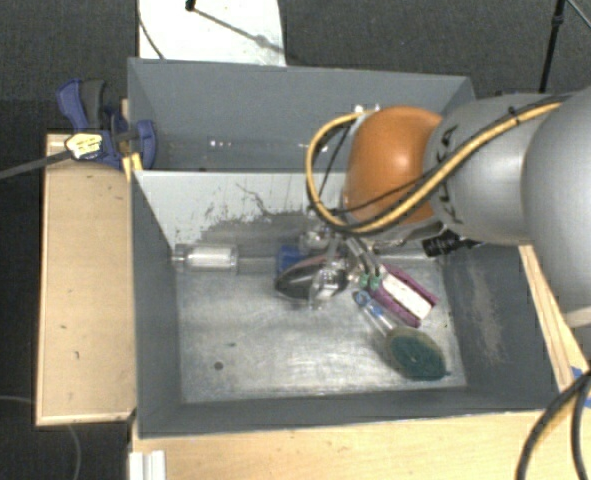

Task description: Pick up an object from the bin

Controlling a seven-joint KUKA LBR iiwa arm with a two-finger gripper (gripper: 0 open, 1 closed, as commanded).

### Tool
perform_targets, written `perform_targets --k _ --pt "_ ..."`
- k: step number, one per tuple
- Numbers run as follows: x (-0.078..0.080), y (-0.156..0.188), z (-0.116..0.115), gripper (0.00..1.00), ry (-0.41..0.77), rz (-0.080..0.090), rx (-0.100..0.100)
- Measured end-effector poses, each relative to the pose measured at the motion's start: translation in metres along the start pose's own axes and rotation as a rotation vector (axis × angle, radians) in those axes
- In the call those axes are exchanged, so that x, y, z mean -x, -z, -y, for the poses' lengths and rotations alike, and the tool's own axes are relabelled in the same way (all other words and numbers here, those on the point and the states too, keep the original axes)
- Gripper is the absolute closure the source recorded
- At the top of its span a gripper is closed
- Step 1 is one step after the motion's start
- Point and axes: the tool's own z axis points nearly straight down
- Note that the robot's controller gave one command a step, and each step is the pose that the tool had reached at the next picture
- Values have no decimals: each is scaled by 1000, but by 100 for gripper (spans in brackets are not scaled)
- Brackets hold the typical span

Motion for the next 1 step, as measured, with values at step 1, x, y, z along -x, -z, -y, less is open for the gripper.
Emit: perform_targets --k 1 --pt "-6 146 -5 100 -11 -12 -5"
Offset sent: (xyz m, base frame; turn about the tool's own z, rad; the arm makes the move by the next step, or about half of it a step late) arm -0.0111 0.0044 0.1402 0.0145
